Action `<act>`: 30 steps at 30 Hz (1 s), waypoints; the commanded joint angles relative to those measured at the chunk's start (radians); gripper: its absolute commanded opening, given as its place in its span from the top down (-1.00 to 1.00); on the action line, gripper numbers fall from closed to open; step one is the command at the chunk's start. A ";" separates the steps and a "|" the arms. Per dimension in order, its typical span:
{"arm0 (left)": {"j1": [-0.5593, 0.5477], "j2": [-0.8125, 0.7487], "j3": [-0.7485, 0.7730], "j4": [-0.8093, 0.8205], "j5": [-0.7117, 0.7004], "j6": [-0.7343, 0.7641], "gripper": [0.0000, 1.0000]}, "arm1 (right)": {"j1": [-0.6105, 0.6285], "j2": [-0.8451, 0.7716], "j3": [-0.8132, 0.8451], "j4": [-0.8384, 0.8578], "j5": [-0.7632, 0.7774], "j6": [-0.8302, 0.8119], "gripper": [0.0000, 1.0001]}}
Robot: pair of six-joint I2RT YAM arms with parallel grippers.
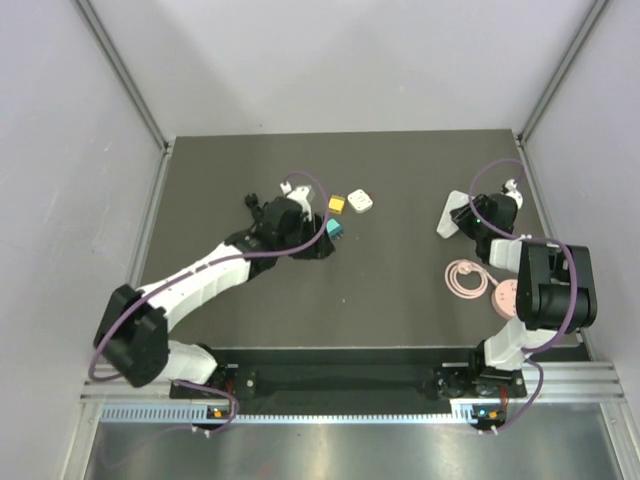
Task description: Pull the plug off the socket
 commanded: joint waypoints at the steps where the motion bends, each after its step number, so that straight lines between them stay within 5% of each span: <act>1: -0.031 -0.130 -0.130 0.093 0.089 -0.057 -0.18 | 0.008 -0.009 -0.015 0.064 -0.044 -0.035 1.00; 8: -0.065 -0.340 -0.376 0.132 0.152 -0.117 -0.15 | -0.039 0.078 0.188 0.021 -0.091 -0.015 1.00; 18: -0.072 -0.566 -0.397 -0.016 0.049 0.001 -0.12 | -0.095 0.440 0.642 -0.011 -0.167 0.042 0.98; 24: -0.071 -0.569 -0.386 -0.069 0.018 0.041 -0.12 | -0.105 0.583 0.853 -0.152 -0.131 0.024 0.82; 28: -0.071 -0.567 -0.396 -0.063 0.029 0.028 -0.13 | -0.107 0.614 0.946 -0.275 -0.099 -0.016 0.28; 30: -0.071 -0.569 -0.399 -0.048 0.043 0.014 -0.13 | -0.107 0.605 0.981 -0.350 -0.072 -0.056 -0.18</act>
